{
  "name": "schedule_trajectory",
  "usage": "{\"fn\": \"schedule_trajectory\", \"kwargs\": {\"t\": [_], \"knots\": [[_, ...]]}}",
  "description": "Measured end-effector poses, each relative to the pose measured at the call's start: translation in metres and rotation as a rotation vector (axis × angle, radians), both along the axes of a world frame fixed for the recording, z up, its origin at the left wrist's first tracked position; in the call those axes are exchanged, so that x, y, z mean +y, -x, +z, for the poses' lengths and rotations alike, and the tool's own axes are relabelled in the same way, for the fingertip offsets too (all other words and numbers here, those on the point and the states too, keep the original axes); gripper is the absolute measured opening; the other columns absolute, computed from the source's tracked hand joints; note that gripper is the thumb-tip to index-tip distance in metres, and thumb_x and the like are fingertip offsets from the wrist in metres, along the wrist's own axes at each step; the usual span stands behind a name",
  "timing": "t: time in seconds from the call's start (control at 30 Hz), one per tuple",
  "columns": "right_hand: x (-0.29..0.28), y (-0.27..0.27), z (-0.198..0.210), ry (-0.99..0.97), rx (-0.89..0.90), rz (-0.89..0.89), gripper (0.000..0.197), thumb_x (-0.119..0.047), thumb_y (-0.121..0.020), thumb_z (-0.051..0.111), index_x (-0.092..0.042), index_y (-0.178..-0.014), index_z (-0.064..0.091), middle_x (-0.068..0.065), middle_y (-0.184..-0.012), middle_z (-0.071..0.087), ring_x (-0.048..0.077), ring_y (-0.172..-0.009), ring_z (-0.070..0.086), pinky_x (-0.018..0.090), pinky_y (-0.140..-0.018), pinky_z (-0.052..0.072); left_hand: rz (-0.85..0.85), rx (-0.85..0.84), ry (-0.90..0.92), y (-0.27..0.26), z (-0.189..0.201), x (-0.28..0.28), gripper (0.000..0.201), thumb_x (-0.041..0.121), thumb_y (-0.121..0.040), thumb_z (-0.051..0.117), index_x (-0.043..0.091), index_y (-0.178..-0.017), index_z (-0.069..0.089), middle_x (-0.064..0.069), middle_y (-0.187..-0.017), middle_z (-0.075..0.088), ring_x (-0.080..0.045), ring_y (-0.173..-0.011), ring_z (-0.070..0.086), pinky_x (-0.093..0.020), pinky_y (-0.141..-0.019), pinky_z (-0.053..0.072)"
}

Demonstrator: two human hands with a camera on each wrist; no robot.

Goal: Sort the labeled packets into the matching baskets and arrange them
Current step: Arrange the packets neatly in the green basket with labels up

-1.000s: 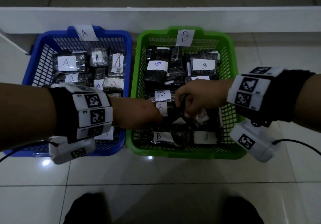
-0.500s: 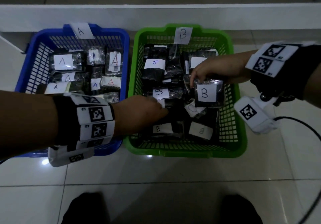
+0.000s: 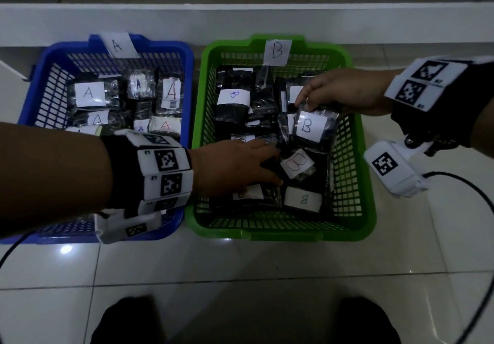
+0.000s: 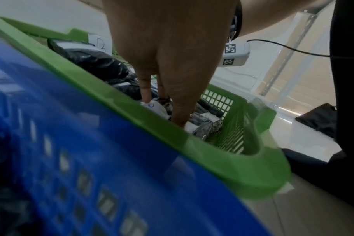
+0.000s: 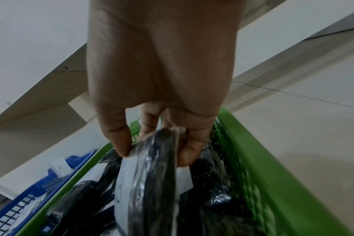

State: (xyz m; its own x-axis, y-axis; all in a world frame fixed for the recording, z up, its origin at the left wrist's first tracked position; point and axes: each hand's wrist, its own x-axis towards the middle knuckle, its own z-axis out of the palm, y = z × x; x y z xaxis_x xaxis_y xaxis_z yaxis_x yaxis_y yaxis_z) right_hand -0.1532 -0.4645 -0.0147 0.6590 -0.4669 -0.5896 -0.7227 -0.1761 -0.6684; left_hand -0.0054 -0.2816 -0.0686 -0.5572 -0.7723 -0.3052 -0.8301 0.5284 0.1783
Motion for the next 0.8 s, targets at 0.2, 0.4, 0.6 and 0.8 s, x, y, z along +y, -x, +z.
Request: {"fn": "schedule_trajectory", "kwargs": {"t": [0.2,0.4,0.6,0.8], "knots": [[0.003,-0.003,-0.002,-0.112,-0.043,0.017,0.017,-0.004,-0.081,0.066,-0.010,-0.096,0.059,0.006,-0.079,0.064,0.016,-0.063,0.057,0.028,-0.053,0.040,0.458,0.494,0.050,0.004,0.011,0.004,0.061,0.032,-0.081,0.069,0.015,-0.130,0.037,0.002,-0.122,0.042,-0.003,-0.106,0.043,-0.016,-0.089,0.045],[0.010,-0.012,-0.001,-0.204,-0.048,0.127,0.013,-0.007,-0.081,0.067,-0.014,-0.079,0.056,0.002,-0.072,0.063,0.012,-0.062,0.058,0.023,-0.055,0.042,0.854,0.607,-0.031,0.012,0.024,-0.014,0.073,0.044,-0.078,0.070,0.017,-0.136,0.034,0.000,-0.126,0.052,-0.009,-0.106,0.053,-0.016,-0.078,0.043],[0.010,-0.004,0.001,0.067,0.057,0.334,0.005,-0.012,-0.087,0.060,-0.014,-0.085,0.064,0.001,-0.087,0.072,0.016,-0.074,0.065,0.033,-0.067,0.050,0.682,0.324,-0.323,-0.004,0.033,-0.022,0.054,0.042,-0.081,0.067,0.016,-0.121,0.044,0.006,-0.095,0.054,-0.008,-0.078,0.052,-0.020,-0.062,0.042],[0.005,0.009,-0.006,0.499,0.374,0.948,0.038,-0.015,-0.078,0.071,-0.032,-0.112,0.065,-0.002,-0.102,0.066,0.018,-0.093,0.061,0.035,-0.083,0.052,0.367,-0.134,-0.181,-0.016,0.031,-0.012,0.059,0.052,-0.087,0.055,0.017,-0.131,0.036,-0.005,-0.114,0.055,-0.015,-0.087,0.050,-0.025,-0.069,0.038]]}}
